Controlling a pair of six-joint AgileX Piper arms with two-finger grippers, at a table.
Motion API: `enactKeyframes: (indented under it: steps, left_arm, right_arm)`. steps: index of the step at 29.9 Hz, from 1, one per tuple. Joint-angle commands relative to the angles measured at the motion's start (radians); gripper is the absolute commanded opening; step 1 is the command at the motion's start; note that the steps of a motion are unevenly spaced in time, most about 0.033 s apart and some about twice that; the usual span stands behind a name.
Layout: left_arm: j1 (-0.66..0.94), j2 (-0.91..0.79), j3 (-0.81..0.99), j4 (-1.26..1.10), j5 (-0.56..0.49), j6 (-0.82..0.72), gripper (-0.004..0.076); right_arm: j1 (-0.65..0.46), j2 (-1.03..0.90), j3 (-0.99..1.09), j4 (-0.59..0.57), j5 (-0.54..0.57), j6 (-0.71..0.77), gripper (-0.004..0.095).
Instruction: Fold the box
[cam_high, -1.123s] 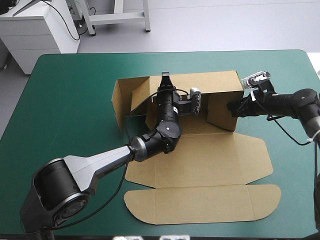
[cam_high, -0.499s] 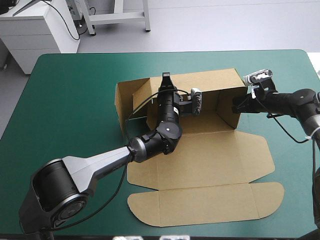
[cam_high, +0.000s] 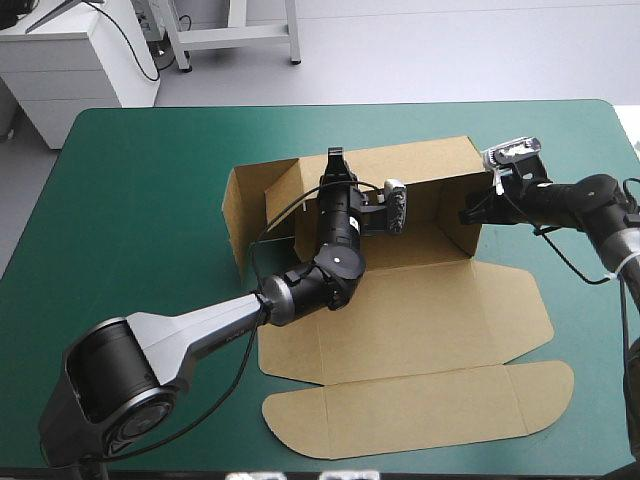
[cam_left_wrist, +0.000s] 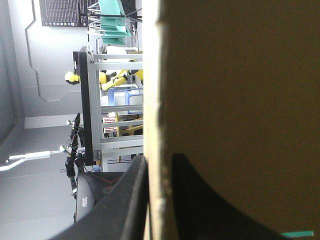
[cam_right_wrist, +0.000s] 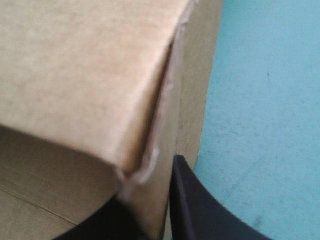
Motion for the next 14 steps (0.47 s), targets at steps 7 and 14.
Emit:
enactKeyframes:
  steps: [7, 14]
  left_arm:
    - [-0.032, -0.044, -0.018, 0.067, -0.010, -0.016, 0.0293]
    - [-0.121, -0.061, -0.018, 0.134, 0.075, -0.082, 0.0254]
  right_arm:
    - [0.069, -0.019, -0.013, -0.022, -0.026, 0.090, 0.0000]
    - [0.069, -0.019, -0.013, -0.047, -0.022, 0.126, 0.0001]
